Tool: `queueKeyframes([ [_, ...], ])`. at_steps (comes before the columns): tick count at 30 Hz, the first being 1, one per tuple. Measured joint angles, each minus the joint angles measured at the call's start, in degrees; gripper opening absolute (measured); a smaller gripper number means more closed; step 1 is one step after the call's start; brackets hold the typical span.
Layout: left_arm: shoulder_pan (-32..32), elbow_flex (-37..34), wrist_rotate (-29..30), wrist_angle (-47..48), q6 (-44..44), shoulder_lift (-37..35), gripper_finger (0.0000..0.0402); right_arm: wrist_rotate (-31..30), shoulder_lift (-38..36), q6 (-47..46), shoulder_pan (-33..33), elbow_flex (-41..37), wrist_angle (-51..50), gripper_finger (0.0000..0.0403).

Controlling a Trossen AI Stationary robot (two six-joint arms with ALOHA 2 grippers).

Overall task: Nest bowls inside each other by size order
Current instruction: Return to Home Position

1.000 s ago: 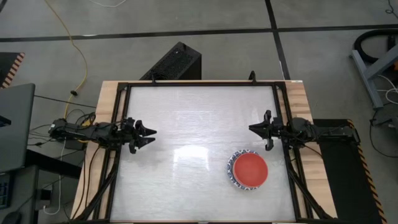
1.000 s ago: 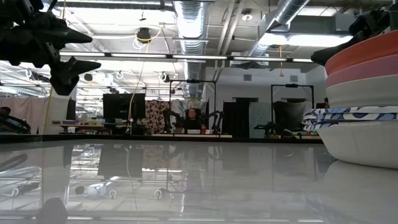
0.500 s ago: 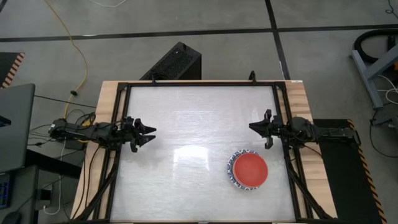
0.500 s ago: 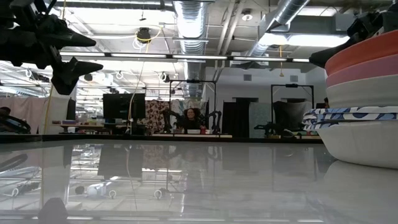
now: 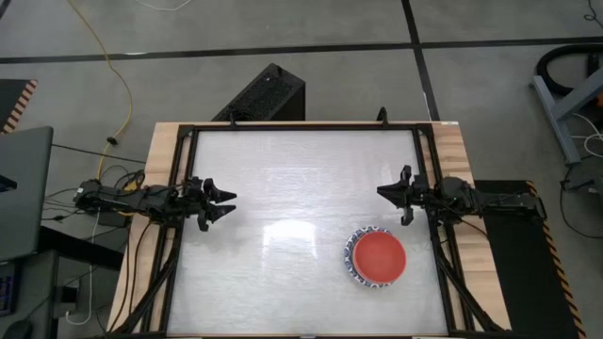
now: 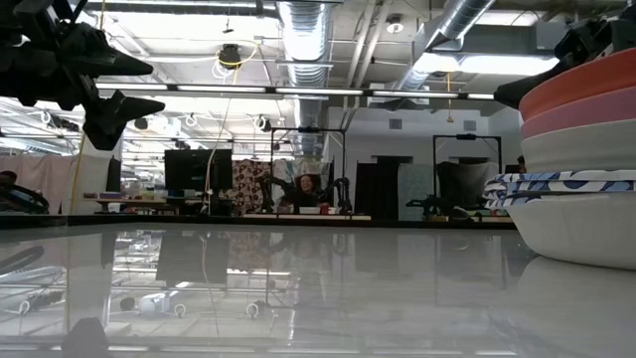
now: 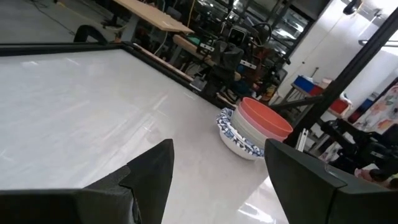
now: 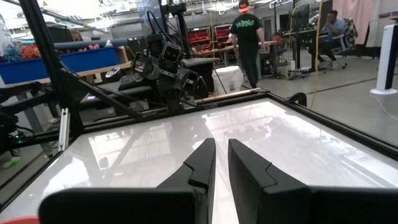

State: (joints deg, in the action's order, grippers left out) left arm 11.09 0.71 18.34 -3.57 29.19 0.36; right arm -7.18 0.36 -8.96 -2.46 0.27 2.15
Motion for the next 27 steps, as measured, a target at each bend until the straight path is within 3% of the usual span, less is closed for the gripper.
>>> queueKeyframes([
  [27,0.0,0.0,0.1,0.1,-13.8,0.0,0.0240,0.0,0.0,0.4,0.0,0.0,0.0,0.0066],
])
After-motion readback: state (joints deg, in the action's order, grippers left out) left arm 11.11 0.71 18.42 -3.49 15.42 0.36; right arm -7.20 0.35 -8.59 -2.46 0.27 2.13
